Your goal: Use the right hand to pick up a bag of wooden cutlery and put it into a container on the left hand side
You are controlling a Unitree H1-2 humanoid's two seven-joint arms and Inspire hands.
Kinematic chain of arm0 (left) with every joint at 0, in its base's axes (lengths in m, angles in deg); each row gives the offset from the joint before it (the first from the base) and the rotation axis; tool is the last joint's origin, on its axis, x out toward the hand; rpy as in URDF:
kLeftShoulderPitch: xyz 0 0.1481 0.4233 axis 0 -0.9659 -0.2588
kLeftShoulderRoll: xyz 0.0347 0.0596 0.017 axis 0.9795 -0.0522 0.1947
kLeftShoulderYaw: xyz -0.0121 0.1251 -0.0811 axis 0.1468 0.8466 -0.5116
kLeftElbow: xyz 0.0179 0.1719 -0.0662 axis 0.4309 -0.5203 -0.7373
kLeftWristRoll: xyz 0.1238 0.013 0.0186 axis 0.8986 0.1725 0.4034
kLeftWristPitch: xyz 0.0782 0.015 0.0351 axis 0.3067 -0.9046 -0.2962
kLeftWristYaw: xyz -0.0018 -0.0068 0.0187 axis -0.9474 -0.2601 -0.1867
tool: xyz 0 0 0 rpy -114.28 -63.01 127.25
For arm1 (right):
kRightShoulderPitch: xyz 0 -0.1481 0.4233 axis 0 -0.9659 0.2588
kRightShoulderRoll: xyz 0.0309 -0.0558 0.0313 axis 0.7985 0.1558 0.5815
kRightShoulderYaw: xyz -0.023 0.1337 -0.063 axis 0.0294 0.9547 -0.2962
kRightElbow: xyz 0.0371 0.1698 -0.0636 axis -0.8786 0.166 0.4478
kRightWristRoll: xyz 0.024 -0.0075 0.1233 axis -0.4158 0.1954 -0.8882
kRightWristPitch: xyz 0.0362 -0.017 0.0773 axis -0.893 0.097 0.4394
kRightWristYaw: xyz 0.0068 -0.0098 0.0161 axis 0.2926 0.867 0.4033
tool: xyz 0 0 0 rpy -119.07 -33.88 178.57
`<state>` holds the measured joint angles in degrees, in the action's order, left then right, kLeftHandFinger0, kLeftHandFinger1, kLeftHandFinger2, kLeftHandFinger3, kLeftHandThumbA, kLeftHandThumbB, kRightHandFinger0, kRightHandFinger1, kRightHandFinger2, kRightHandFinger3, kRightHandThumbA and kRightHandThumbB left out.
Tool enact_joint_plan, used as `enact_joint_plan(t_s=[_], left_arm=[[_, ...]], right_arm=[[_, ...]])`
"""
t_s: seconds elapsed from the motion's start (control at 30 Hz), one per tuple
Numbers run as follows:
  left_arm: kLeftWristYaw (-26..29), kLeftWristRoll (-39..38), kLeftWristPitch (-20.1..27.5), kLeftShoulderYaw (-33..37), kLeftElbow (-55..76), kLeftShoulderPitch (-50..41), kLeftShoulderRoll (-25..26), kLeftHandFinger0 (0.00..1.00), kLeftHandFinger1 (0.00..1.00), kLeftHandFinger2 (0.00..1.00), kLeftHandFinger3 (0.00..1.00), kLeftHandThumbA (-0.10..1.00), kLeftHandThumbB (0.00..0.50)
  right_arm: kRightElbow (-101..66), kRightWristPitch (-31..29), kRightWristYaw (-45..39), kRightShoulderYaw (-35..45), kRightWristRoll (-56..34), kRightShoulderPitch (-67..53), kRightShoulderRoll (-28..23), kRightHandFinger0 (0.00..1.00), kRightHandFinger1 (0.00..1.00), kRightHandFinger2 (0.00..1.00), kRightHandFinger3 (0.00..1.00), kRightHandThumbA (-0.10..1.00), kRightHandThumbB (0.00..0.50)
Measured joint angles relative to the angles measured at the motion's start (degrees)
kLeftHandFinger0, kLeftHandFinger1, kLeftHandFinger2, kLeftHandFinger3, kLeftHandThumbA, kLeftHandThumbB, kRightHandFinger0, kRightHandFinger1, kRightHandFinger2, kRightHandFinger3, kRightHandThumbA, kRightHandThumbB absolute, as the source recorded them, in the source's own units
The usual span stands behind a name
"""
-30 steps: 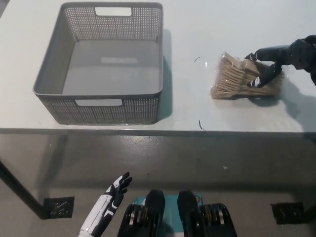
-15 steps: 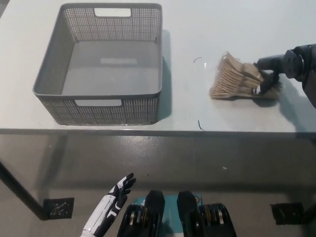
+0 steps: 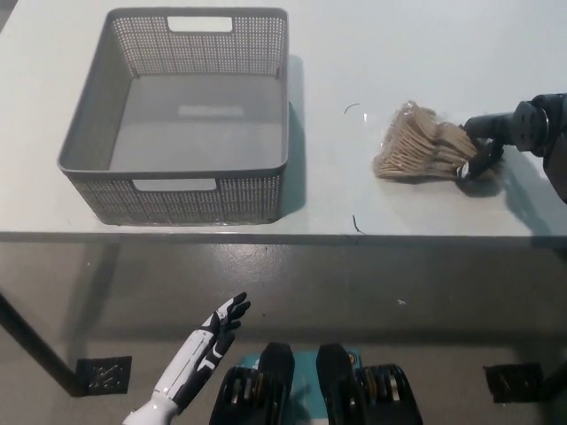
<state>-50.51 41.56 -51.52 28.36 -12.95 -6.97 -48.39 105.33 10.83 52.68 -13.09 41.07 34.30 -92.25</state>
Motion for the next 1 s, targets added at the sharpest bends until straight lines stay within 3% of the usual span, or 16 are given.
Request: enact_joint_plan(t_s=[0.03,0.07,0.1,0.13,0.17,0.23,0.33,0.4,0.47,0.5,0.57,0.7,0.77,0.83,0.9,1.0], left_arm=[[-0.07,0.0,0.0,0.02,-0.08,0.19,0.0,1.0,1.0,1.0,1.0,1.0,0.482],[-0.13,0.01,0.0,0.03,-0.12,0.26,0.0,1.0,1.0,1.0,1.0,1.0,0.493],[-0.19,0.03,0.0,0.03,-0.17,0.32,0.01,1.0,1.0,1.0,1.0,1.0,0.5],[-0.25,0.07,0.0,0.03,-0.23,0.34,0.02,1.0,1.0,1.0,1.0,1.0,0.5],[-0.33,0.15,-0.01,0.03,-0.29,0.34,0.03,1.0,1.0,1.0,1.0,1.0,0.5],[-0.5,0.24,-0.01,0.05,-0.33,0.4,0.04,1.0,1.0,1.0,1.0,1.0,0.5],[-0.67,0.29,-0.01,0.06,-0.5,0.61,0.04,1.0,1.0,1.0,1.0,1.0,0.5],[-0.77,0.31,-0.01,0.06,-0.59,0.71,0.05,1.0,1.0,1.0,1.0,1.0,0.5],[-0.9,0.34,-0.02,0.07,-0.6,0.71,0.04,1.0,1.0,1.0,1.0,1.0,0.5],[-0.97,0.37,-0.03,0.07,-0.61,0.71,0.05,1.0,1.0,1.0,1.0,1.0,0.5],[-1.08,0.42,-0.05,0.07,-0.61,0.74,0.04,1.0,1.0,1.0,1.0,1.0,0.489],[-1.13,0.47,-0.07,0.07,-0.66,0.75,0.04,1.0,1.0,1.0,1.0,1.0,0.48],[-1.18,0.47,-0.07,0.07,-0.74,0.74,0.04,1.0,1.0,1.0,1.0,1.0,0.479],[-1.25,0.48,-0.07,0.07,-0.76,0.73,0.04,1.0,1.0,1.0,1.0,1.0,0.475],[-1.27,0.49,-0.08,0.06,-0.76,0.72,0.04,1.0,1.0,1.0,1.0,1.0,0.472],[-1.3,0.5,-0.1,0.06,-0.77,0.68,0.04,1.0,1.0,1.0,1.0,1.0,0.465]], right_arm=[[-0.01,-0.42,1.4,0.87,-0.11,-0.28,0.02,0.69,0.69,0.58,0.55,-0.1,0.239],[-0.03,-0.71,2.24,1.57,-0.22,-0.45,0.03,0.43,0.43,0.44,0.55,-0.1,0.219],[-0.07,-1.23,3.58,2.63,-0.47,-0.72,0.01,0.14,0.35,0.67,0.85,-0.1,0.124],[-0.09,-1.57,5.02,3.6,-0.73,-1.04,-0.02,0.07,0.35,0.83,1.0,-0.1,0.1],[-0.11,-2.06,6.64,5.12,-1.22,-1.55,-0.04,0.13,0.55,0.98,1.0,-0.1,0.069],[-0.09,-2.68,8.84,9.06,-2.68,-2.41,-0.04,0.17,0.67,0.97,0.95,-0.1,0.092],[0.0,-2.92,10.23,15.02,-5.45,-3.74,0.16,0.21,0.66,0.97,1.0,-0.1,0.1],[0.1,-2.91,10.54,19.45,-7.56,-4.33,0.27,0.23,0.66,0.97,0.98,-0.1,0.109],[0.22,-2.77,10.55,23.47,-9.59,-4.57,0.55,0.3,0.71,0.99,0.98,-0.1,0.129],[0.26,-2.62,10.54,25.46,-10.59,-4.59,0.73,0.34,0.71,1.0,0.97,-0.1,0.131],[0.3,-2.26,10.51,28.72,-12.15,-4.59,1.13,0.23,0.67,0.95,0.97,-0.1,0.118],[0.56,-0.56,10.29,36.06,-15.65,-4.61,2.12,0.16,0.61,0.92,0.92,-0.1,0.114],[0.64,0.29,10.03,39.72,-17.5,-4.62,2.68,0.09,0.54,0.88,0.98,-0.1,0.121],[0.74,1.34,9.69,43.82,-19.49,-4.62,3.39,0.08,0.53,0.91,1.0,-0.1,0.122],[0.76,1.92,9.46,46.25,-20.85,-4.62,3.72,0.05,0.49,0.93,1.0,-0.1,0.092],[0.91,3.59,8.92,51.77,-23.84,-4.65,4.38,0.09,0.46,0.88,1.0,-0.1,0.081]])
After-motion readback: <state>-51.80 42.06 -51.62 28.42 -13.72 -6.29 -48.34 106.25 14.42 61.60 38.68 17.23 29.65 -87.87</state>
